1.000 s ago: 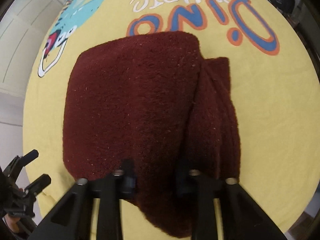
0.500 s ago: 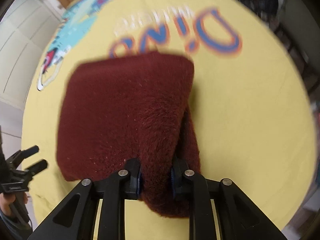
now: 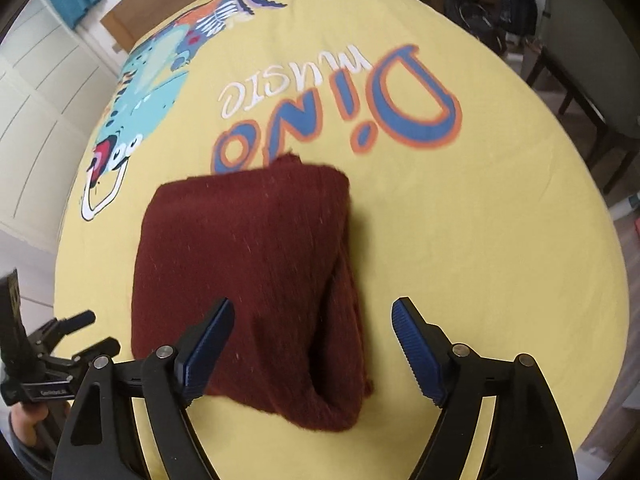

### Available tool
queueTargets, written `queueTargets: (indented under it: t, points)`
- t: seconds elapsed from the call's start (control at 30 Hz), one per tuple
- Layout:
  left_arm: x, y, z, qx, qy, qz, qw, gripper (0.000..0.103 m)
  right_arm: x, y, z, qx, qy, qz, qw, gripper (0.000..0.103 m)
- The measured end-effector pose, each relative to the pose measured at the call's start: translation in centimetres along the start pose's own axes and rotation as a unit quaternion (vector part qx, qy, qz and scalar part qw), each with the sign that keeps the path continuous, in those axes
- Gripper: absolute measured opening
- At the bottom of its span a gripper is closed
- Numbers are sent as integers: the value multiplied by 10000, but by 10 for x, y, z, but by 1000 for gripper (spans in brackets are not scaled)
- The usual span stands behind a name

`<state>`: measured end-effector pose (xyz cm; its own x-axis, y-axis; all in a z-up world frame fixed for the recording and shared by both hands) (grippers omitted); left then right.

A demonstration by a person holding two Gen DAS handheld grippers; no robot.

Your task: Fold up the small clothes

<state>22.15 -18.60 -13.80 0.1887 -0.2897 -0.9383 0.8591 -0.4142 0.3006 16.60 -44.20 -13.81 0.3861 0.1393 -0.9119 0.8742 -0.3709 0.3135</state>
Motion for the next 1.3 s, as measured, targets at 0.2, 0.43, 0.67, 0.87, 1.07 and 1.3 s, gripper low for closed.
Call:
queueTargets:
  t: [0.2,0.43,0.67,0.87,1.07,1.3]
  points:
    - [18,25,12,-53,-39,-113,9999,102,34,9,-2,-10,-163,-350,9993,82]
    - [41,25,12,12,-24,-341,9994,102,55,-1,14,182,272,-582,9978,28]
    - [40,23,11,75,10,-337,9994,102,50,0,3,-245,-145,-384,9989,14]
    - [44,27,19,154,49,-312,9994,102,61,-9,20,-215,-460,-491,9975,11]
    - [48,25,21,112,96,-350,9993,102,61,-13,27,-100,-511,-454,9976,32]
    - [45,44,36,-133,-317,-156,9993,102,65,-16,32,93,-491,-400,9979,50]
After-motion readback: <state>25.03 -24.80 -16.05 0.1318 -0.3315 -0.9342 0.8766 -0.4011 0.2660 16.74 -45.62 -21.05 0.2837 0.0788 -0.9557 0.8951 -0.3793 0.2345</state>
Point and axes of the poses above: each gripper's, at about its wrist camera, not at the fingertips, and x roughly the way its jaws point, z to its right, y to its top, the point moved 5 cm from there along x, roughly the way its jaws point, and after that the axes turned 4 degrees about x, right-handed, at the moved point
